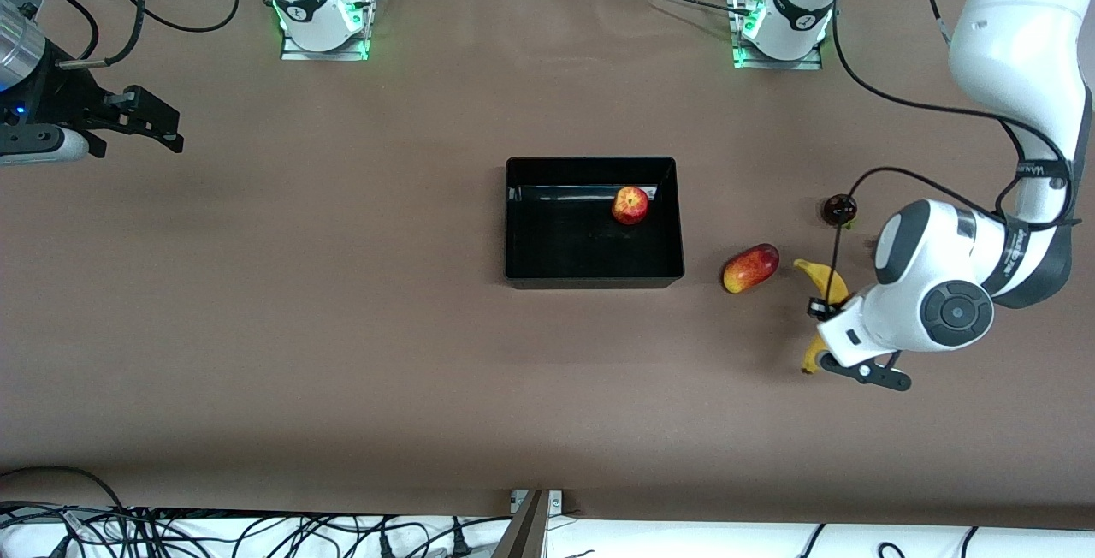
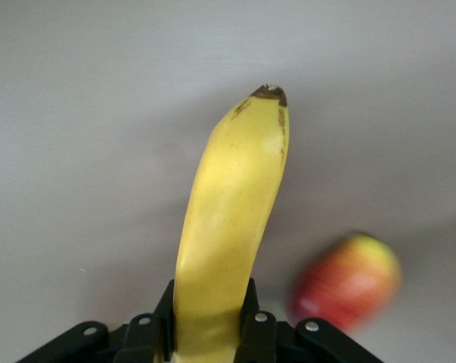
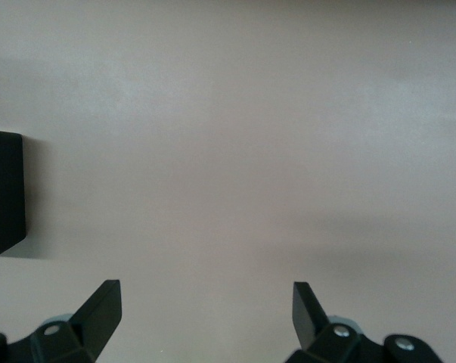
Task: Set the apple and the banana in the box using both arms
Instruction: 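Close the left gripper on the banana's stem end, then lift the banana with the left gripper and carry it over the box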
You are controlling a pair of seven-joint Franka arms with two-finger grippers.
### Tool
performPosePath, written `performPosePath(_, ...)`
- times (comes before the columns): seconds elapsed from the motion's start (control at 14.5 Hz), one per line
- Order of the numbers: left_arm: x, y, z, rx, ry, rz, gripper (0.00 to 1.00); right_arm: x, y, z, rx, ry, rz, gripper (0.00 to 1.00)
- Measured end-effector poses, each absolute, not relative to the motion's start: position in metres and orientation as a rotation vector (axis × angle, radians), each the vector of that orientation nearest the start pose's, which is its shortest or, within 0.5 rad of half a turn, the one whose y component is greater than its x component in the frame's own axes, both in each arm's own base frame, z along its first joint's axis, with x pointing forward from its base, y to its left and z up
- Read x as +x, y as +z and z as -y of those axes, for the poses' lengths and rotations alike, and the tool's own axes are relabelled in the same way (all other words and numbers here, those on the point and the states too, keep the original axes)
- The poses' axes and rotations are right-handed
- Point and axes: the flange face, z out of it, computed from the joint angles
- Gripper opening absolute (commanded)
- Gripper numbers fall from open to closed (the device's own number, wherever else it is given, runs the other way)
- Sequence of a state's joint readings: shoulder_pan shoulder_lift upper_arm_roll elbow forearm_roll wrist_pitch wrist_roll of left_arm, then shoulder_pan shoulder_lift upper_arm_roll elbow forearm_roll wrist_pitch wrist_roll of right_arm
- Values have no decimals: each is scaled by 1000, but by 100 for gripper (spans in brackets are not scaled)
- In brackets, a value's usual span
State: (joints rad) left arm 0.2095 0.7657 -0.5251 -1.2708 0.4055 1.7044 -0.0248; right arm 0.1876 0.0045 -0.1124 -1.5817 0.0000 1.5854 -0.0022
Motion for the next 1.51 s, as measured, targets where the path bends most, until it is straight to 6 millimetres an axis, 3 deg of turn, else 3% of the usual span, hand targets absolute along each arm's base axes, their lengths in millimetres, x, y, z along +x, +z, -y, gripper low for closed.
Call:
performPosePath(0.14, 685, 344, 180, -3062, 388, -565, 2, 555, 618, -42, -3140, 1, 122, 100)
performPosePath(0.28, 659, 358, 250, -3128, 425, -494, 0, 555, 618, -42, -3140, 1, 122, 100)
performPosePath(0.55, 607, 359, 353, -3136, 488, -372, 1, 555, 618, -42, -3140, 1, 122, 100)
performPosePath(0.76, 559, 342, 425, -3112, 487, -365, 1, 555, 618, -42, -3140, 1, 122, 100)
performPosePath(0.89, 537, 317, 452, -3135, 460, -324, 1, 555, 618, -42, -3140, 1, 122, 100)
performPosePath(1.1, 529, 287, 458, -3153, 437, -287, 1, 555, 618, -42, -3140, 2, 122, 100)
performPosePath(1.51, 519, 252, 475, -3139, 340, -244, 1, 555, 618, -42, -3140, 3, 122, 100)
